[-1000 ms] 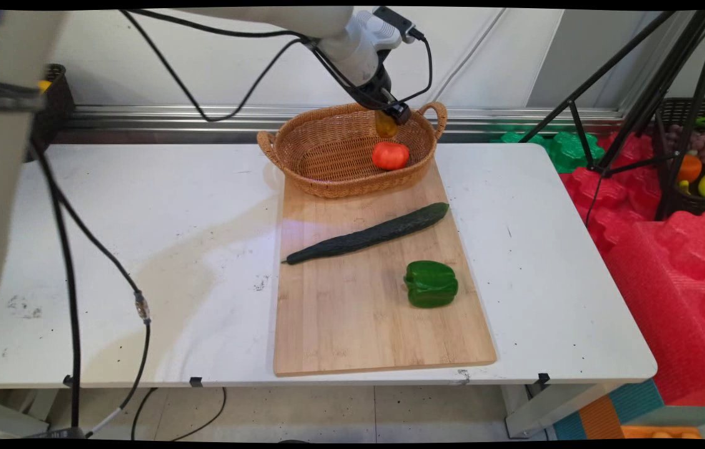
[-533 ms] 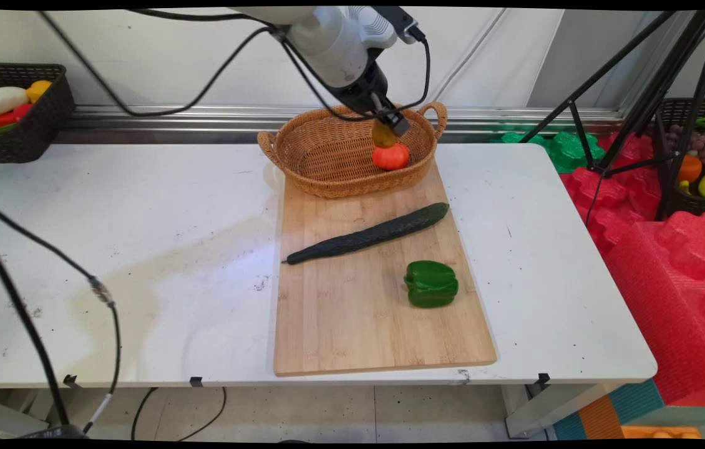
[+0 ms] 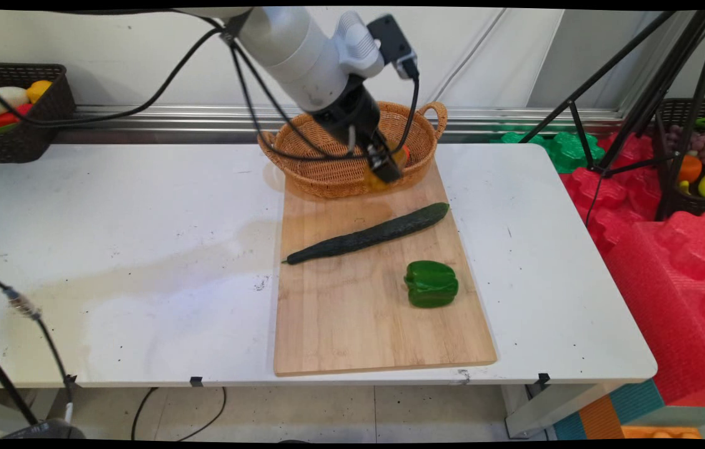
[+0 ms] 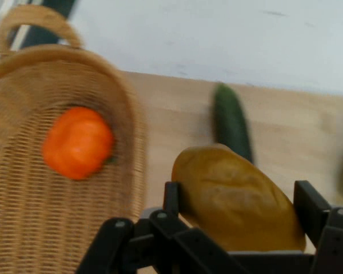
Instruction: Place the picked object on the cutting board
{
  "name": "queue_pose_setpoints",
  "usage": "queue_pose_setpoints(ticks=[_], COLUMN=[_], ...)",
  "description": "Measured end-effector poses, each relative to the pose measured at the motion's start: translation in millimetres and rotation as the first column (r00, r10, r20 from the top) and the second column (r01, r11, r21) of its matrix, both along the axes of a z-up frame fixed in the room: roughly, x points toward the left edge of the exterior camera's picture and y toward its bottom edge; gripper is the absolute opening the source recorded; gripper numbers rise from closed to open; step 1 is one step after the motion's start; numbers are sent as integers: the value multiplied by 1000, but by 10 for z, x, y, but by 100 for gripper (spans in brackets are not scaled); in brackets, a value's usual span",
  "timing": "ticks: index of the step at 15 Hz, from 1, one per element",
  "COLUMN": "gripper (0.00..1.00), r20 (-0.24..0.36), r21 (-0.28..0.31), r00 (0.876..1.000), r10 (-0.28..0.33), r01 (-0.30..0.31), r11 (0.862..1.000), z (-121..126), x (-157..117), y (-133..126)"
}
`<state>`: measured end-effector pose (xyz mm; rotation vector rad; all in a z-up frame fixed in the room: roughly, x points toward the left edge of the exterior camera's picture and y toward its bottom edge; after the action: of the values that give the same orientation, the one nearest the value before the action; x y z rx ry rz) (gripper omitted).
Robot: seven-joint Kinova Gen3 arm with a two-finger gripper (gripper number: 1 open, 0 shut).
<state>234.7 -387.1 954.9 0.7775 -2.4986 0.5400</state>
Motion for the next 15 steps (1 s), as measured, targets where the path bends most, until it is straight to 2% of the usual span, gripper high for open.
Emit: queue_pose_setpoints(ticks=[3,8,12,15], gripper=[0,0,0,0], r20=[31,33,66,92], r21=[45,109,142,156], r00=[996,995,994,989], r10=[-79,-95,-92,-111], r01=[77,91,82,96], r11=[996,990,986,983], z=[-6,-198,-487,-701], x=[-29,-58,54,90], y=[315,678,715,675])
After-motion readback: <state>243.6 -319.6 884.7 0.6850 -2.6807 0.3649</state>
